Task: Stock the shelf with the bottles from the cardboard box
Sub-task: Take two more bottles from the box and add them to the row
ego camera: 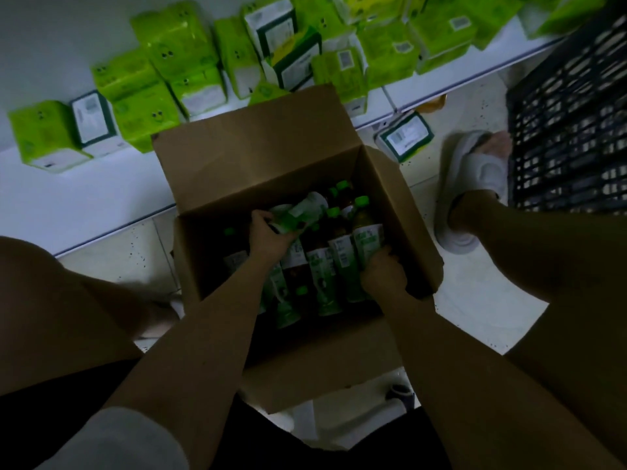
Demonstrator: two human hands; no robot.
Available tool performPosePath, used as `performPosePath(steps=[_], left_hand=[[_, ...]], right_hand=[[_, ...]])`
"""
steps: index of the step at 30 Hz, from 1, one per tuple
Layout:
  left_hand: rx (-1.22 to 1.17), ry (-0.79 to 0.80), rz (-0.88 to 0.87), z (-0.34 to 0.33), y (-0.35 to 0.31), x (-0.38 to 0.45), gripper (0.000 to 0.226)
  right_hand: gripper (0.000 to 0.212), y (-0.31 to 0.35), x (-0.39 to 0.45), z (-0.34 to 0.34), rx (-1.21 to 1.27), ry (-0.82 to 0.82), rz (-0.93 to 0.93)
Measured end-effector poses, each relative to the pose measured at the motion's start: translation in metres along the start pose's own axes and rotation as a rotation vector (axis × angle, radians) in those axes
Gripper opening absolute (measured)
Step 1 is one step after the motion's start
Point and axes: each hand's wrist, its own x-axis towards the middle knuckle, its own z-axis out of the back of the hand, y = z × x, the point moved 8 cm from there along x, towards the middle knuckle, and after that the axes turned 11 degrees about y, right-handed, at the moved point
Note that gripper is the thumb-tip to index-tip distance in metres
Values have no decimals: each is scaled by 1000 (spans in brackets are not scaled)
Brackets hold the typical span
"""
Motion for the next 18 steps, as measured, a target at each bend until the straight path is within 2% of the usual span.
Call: performPosePath(steps=[4, 7, 9, 11, 13, 16, 18], left_hand=[[364, -11, 45, -6, 3, -6, 65], [469, 75, 98, -9, 15, -9, 89], [575, 127, 96, -13, 25, -13, 93], [696, 189, 74, -22, 36, -21, 91], [716, 264, 101, -34, 58, -28, 87], [589, 356, 215, -54, 90, -47, 75], [537, 397, 257, -68, 101, -54, 60]], right_hand=[[78, 3, -3, 3, -4, 12, 11], [80, 4, -5, 7, 28, 35, 32], [82, 5, -6, 6, 98, 67, 46], [86, 6, -6, 1, 195, 111, 64], [95, 6, -4, -8, 270, 147, 56], [107, 4, 0, -24, 410, 182, 13], [108, 4, 6, -34, 466, 175, 5]])
